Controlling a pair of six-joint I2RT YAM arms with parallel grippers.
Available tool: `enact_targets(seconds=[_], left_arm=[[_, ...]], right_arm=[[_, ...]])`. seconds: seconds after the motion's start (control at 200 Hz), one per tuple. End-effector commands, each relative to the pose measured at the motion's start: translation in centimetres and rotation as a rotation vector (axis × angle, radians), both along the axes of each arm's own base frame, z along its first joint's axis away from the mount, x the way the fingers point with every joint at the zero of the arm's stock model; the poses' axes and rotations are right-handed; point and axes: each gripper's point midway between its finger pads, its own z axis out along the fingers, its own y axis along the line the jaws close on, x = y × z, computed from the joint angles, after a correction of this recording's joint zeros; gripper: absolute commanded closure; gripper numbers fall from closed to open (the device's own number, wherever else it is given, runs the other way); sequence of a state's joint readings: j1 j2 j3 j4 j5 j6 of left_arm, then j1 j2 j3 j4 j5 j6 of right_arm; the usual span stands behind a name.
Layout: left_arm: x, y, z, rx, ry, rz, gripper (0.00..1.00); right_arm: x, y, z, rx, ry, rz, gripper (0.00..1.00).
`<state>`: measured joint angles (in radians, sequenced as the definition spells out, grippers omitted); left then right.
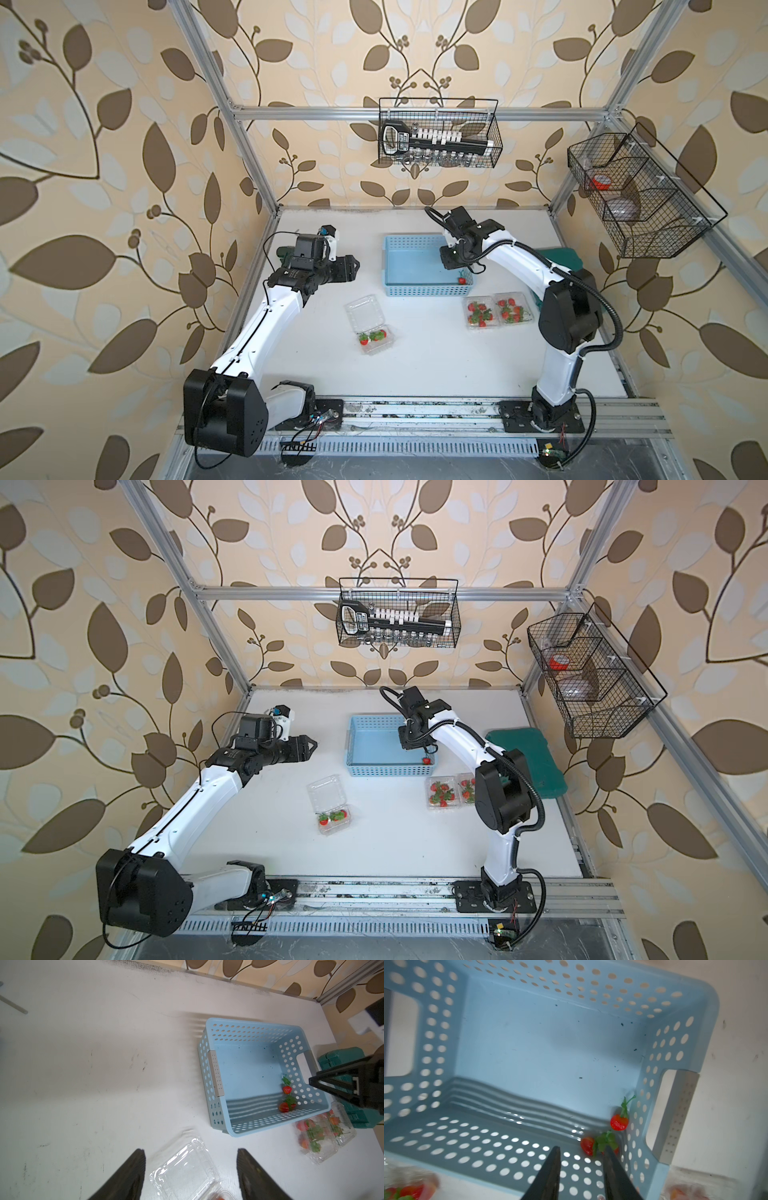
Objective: Pack strawberries into containers
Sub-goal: Pick up the strawberry from the basket.
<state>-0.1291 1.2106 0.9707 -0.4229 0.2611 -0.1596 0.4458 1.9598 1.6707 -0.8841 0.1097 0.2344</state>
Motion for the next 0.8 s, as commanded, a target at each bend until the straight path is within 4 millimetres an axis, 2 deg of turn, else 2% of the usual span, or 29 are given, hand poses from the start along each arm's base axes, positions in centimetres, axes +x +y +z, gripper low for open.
enact_targets(seconds=[0.0,0.21,0.435,0.62,0.8], left_arm=[[0.3,0.0,1.7,-0.011,-0.046,-0.011,0.29],[0.2,0.0,1.7,-0.009,-0.047,-0.012,0.29],[0.3,-0.1,1.6,-0.009,-0.045,-0.015,0.29],[0.2,-0.1,1.6,-0.008,-0.045,-0.014,0.3],[0.2,0.0,1.6,-0.008,-0.045,-0.014,0.29]], right_arm=[[-0.8,-1.9,-1.7,-0.134,0.09,0.023,0.64],[-0.8,-2.8,-4.6,-0.186,0.189,0.043,0.61],[-1.6,-3.6,-5.8,-0.235,0.238,0.04,0.57],[-2.1,-3.9,-7.2,-0.254,0.273,0.039,0.58],[-2.4,-3.7,-8.6,-0.23,0.282,0.025,0.63]])
